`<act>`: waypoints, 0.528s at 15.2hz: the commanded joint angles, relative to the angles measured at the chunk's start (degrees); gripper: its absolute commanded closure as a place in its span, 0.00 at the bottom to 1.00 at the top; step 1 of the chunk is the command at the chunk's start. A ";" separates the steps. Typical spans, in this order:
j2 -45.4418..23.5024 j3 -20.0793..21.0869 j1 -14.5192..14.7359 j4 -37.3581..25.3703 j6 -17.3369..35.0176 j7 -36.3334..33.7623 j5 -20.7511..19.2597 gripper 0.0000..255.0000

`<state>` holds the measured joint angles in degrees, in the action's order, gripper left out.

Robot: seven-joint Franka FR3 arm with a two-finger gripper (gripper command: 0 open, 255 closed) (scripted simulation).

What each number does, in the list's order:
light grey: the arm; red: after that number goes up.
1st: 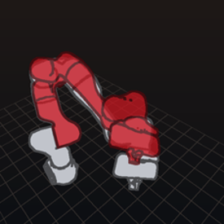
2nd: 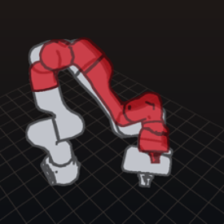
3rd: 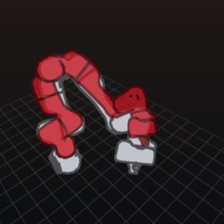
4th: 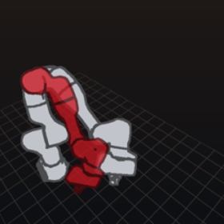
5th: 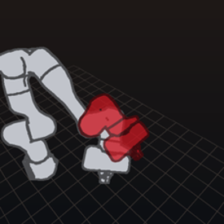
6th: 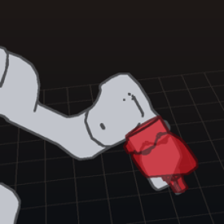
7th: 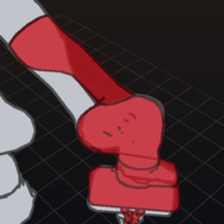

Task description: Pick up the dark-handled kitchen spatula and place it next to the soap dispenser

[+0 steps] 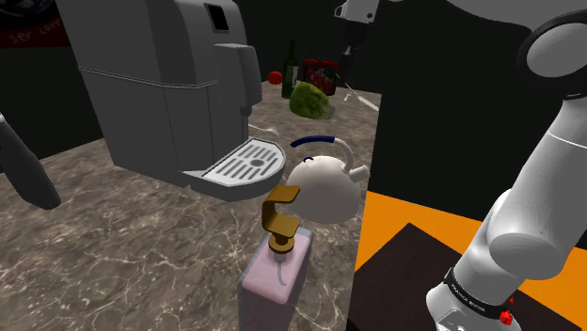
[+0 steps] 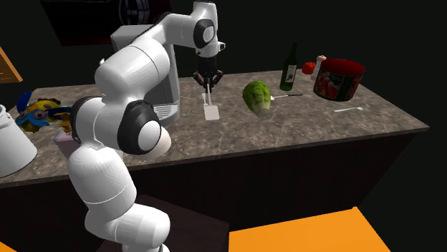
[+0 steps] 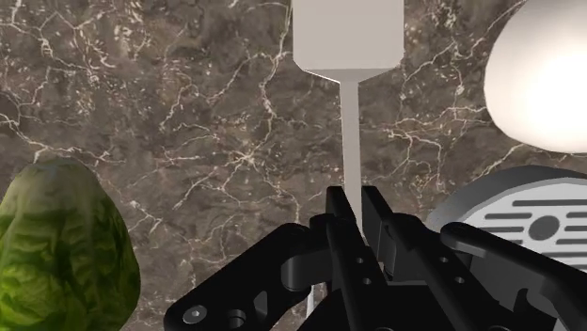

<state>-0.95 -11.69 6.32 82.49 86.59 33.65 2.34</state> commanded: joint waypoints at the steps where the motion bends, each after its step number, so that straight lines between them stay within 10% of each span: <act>1: -0.74 -0.06 -0.07 -2.49 -1.79 0.03 0.16 1.00; 8: -4.35 -0.40 -0.56 -12.94 -8.72 0.29 1.03 1.00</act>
<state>-4.71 -12.07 5.80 71.14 78.90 33.97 3.24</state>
